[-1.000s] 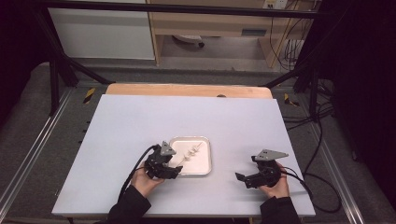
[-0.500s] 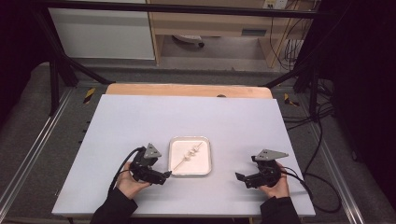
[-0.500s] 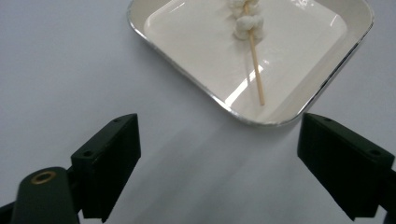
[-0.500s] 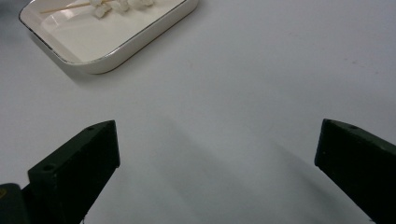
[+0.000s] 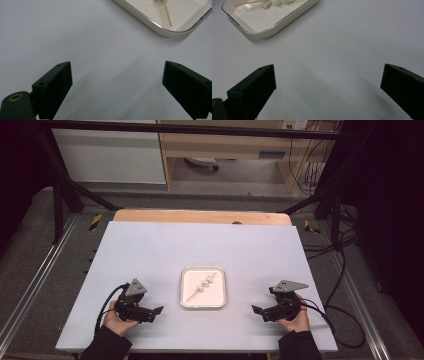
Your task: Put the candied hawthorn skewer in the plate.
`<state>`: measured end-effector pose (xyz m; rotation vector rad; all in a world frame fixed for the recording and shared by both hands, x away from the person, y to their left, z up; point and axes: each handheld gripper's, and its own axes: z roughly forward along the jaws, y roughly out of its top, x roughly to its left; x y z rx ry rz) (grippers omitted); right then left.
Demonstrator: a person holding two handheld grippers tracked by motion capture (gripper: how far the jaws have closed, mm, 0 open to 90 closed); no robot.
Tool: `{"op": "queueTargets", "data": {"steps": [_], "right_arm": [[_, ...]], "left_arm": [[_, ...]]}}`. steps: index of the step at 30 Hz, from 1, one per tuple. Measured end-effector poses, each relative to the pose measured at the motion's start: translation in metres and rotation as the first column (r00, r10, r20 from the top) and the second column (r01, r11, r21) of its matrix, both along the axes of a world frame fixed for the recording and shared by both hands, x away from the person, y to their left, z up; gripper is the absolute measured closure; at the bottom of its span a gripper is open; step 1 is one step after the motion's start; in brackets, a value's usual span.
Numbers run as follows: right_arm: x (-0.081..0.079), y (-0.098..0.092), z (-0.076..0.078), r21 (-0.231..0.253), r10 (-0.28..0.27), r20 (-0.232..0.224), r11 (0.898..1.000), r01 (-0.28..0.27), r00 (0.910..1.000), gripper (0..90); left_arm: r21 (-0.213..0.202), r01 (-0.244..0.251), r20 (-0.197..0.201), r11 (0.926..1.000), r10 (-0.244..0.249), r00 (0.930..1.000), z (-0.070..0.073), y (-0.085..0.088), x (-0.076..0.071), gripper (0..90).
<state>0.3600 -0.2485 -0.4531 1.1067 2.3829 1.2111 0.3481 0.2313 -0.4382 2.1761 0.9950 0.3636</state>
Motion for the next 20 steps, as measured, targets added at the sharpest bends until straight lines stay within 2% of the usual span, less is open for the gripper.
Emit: {"op": "queueTargets", "data": {"steps": [8, 14, 20], "right_arm": [[-0.001, 0.000, 0.000, 0.003, 0.002, -0.008, 1.000, -0.002, 1.0000, 0.5], [-0.001, 0.000, 0.000, -0.001, 0.005, -0.007, 1.000, -0.005, 1.0000, 0.6], [-0.001, 0.000, 0.000, -0.004, 0.012, -0.008, 1.000, -0.012, 0.9999, 0.5]], "left_arm": [[-0.031, 0.000, 0.010, 0.9995, 0.000, 0.9999, -0.008, 0.015, -0.007, 9.3], [-0.044, 0.002, 0.012, 0.9990, -0.001, 0.9999, -0.010, 0.018, -0.009, 9.4], [-0.039, 0.005, 0.004, 0.9992, -0.005, 1.0000, -0.012, 0.018, -0.008, 9.4]]}}
